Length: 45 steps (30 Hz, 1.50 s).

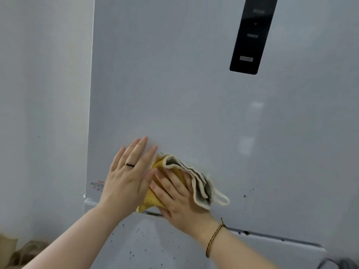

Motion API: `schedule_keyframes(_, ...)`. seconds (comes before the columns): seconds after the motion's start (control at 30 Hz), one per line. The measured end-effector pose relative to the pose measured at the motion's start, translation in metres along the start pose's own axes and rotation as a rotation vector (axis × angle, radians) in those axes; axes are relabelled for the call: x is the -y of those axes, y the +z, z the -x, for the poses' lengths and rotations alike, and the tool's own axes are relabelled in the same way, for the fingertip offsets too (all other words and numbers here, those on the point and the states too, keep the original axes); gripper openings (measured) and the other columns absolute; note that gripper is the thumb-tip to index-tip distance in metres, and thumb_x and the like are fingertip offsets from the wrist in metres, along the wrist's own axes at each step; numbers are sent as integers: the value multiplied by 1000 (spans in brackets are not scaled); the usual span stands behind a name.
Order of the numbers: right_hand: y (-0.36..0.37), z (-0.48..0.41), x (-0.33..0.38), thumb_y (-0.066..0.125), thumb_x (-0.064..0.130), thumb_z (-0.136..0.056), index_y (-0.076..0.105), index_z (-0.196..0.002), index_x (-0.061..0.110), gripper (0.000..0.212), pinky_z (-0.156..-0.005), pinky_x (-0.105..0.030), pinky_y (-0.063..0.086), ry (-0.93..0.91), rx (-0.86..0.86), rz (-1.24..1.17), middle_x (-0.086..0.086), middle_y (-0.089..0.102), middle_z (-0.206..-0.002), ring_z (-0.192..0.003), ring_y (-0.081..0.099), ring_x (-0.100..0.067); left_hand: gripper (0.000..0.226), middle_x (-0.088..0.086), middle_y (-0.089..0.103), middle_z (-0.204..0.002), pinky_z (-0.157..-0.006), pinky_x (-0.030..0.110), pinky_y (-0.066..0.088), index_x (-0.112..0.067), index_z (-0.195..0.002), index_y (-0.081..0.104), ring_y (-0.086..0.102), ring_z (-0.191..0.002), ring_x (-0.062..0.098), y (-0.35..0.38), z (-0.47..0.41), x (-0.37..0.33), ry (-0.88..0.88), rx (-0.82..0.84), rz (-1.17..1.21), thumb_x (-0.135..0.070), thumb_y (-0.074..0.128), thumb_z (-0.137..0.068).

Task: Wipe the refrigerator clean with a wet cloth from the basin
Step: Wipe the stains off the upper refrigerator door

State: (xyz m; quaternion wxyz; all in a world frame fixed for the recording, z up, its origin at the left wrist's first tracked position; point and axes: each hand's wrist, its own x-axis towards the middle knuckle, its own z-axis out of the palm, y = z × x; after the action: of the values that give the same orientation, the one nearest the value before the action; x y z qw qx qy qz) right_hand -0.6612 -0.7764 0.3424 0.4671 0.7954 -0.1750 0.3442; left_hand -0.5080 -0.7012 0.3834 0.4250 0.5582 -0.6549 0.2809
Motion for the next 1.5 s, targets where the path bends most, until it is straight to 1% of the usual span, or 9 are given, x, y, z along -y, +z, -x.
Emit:
schedule_keyframes(0.17, -33, 68, -66, 24, 41, -97, 32, -139, 21, 48, -117, -42, -2, 39, -23, 113, 0, -2, -157, -144, 4, -18, 59, 7, 26, -141, -111, 21, -4, -16, -134, 32, 18, -132, 24, 14, 7, -22, -84, 61, -117, -53, 9, -94)
schedule_keyframes(0.33, -53, 123, -102, 19, 50, -96, 9, -148, 26, 59, -117, -40, 0, 435, -114, 253, 4, -1, -157, -144, 2, -16, 68, 10, 21, -143, -109, 17, -8, -9, -135, 29, -3, -137, 16, 23, 8, -36, -159, 48, -130, -57, 8, -92)
schedule_keyframes(0.47, -42, 109, -77, 17, 48, -96, 5, -148, 23, 59, -116, -41, -1, 629, -144, 199, 2, -5, -157, -144, -1, -17, 58, 4, 10, -152, -113, 22, -3, -10, -136, 28, 8, -133, 19, 35, 15, -59, -8, -4, -86, -49, 12, -95)
schedule_keyframes(0.77, -51, 141, -101, 20, 41, -97, 24, -142, 25, 48, -117, -40, -4, 61, 28, 127, 0, -4, -157, -145, 2, -18, 59, -22, -13, -151, -114, 25, -7, -16, -132, 30, -12, -140, 3, 63, 22, -83, -43, -5, -43, -55, 10, -93)
schedule_keyframes(0.97, -88, 170, -175, 16, 55, -94, 2, -147, 34, 58, -114, -30, -2, 838, -163, 167, 4, -1, -156, -143, -6, -10, 63, 2, 10, -150, -113, 22, -11, -13, -129, 33, -14, -138, -1, 69, 21, -94, -123, -27, 15, -58, 12, -92)
schedule_keyframes(1.07, -76, 143, -151, 17, 50, -95, 15, -144, 22, 57, -113, -31, 2, 1104, -313, 101, -13, 15, -149, -139, 9, -28, 63, -20, -9, -152, -113, 23, -11, -13, -130, 33, -13, -139, 0, 70, 22, -93, -110, -38, 22, -58, 12, -91)
schedule_keyframes(1.17, -57, 131, -106, 14, 51, -95, 1, -148, 26, 59, -116, -33, -6, 892, -185, 89, 3, -9, -156, -144, -5, -17, 64, -23, -13, -150, -114, 24, -10, -11, -129, 33, -13, -139, 1, 73, 22, -92, -101, -62, 22, -58, 12, -91)
schedule_keyframes(1.33, -58, 177, -111, 17, 44, -97, 6, -148, 24, 56, -116, -38, 0, 157, 89, 154, 1, -4, -157, -144, 1, -16, 62, -22, -13, -151, -113, 23, -10, -11, -130, 32, -13, -139, 0, 71, 21, -93, -97, -47, 7, -56, 12, -92)
schedule_keyframes(1.5, -88, 221, -161, 19, 45, -97, 7, -148, 25, 56, -116, -39, 0, 55, 147, 221, 2, -1, -157, -145, 2, -17, 55, -28, -11, -149, -113, 20, -8, -18, -131, 32, -11, -138, -3, 66, 24, -86, -64, -13, 42, -53, 11, -94)
